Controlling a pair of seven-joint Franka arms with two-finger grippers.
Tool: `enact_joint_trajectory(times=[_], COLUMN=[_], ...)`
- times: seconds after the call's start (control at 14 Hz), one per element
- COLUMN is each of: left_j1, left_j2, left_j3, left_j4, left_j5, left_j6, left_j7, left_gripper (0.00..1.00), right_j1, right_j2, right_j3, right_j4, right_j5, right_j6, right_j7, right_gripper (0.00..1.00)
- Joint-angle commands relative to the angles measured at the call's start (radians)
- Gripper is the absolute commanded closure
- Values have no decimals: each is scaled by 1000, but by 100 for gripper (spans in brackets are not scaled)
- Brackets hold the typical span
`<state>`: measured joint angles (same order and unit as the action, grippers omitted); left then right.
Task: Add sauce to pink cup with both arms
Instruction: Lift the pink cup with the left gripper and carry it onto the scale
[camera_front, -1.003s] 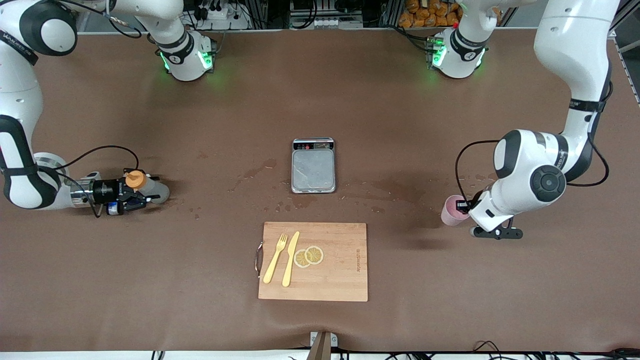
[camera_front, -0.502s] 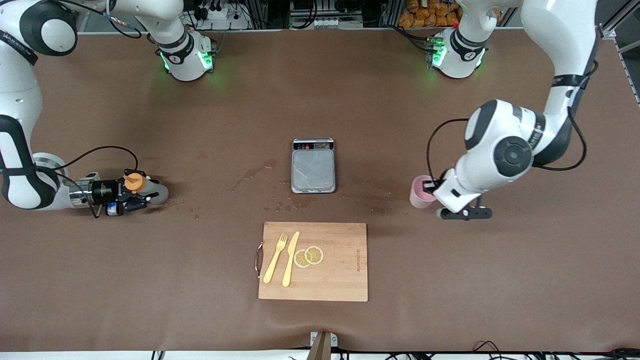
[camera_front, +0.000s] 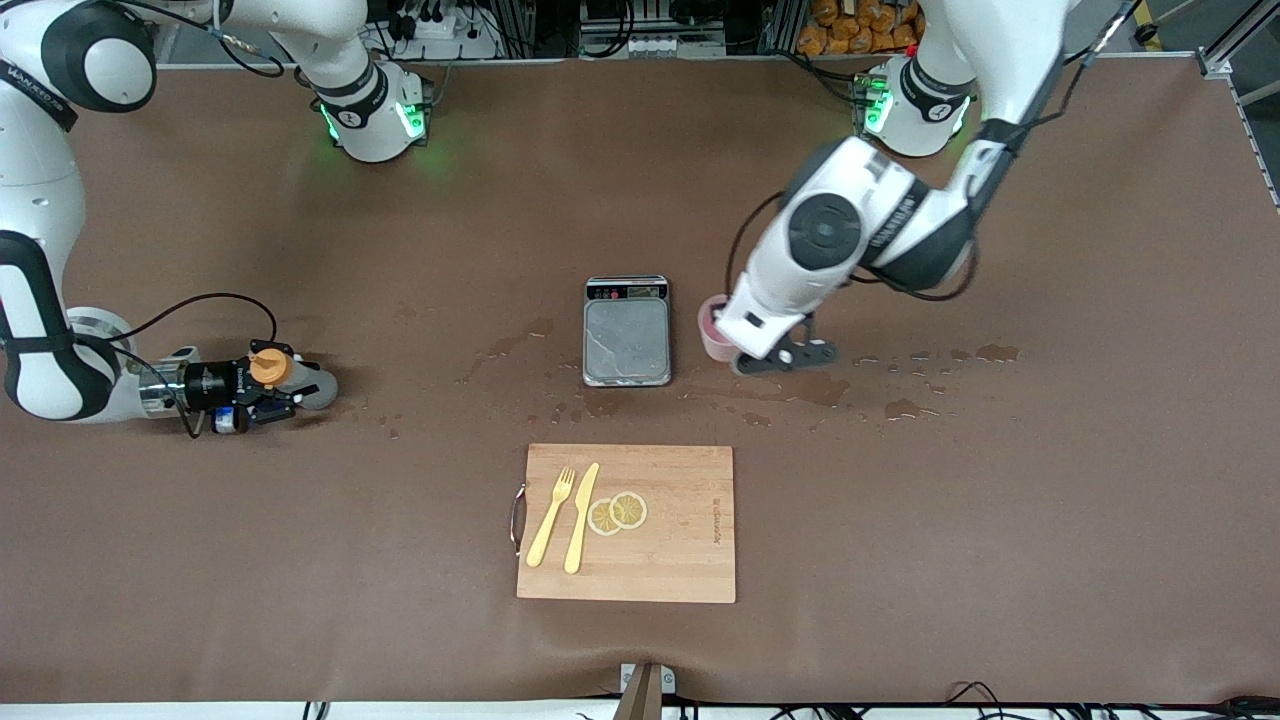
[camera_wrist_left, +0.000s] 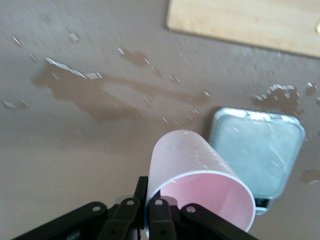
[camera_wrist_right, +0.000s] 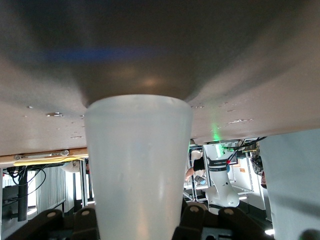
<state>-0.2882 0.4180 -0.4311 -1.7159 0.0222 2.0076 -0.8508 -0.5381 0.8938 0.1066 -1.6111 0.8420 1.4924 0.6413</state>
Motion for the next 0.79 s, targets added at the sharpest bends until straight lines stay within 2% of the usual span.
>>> enact_joint_trajectory(times=[0.0,0.21,0.5,0.72], left_j1=[-80,-146,-167,-187], left_j2=[109,198,232,254], left_j3=[6,8,8,12], left_j4=[110,163,163,163], left_j5=[15,19,18,21], left_j6=[-18,-7,65,115], left_j7=[-120,-221,-221,-220], left_gripper=[100,100,100,100], right_j1=[47,108,176,242], right_j2=[-32,-82,-142,-200], right_j3=[-8,-11,-5,-10], right_j4=[23,52,117,123], right_j5=[0,-70,-174,-208], right_j6=[-9,-7,-12,-6], right_j7=[81,181,354,455], right_gripper=[64,64,64,64])
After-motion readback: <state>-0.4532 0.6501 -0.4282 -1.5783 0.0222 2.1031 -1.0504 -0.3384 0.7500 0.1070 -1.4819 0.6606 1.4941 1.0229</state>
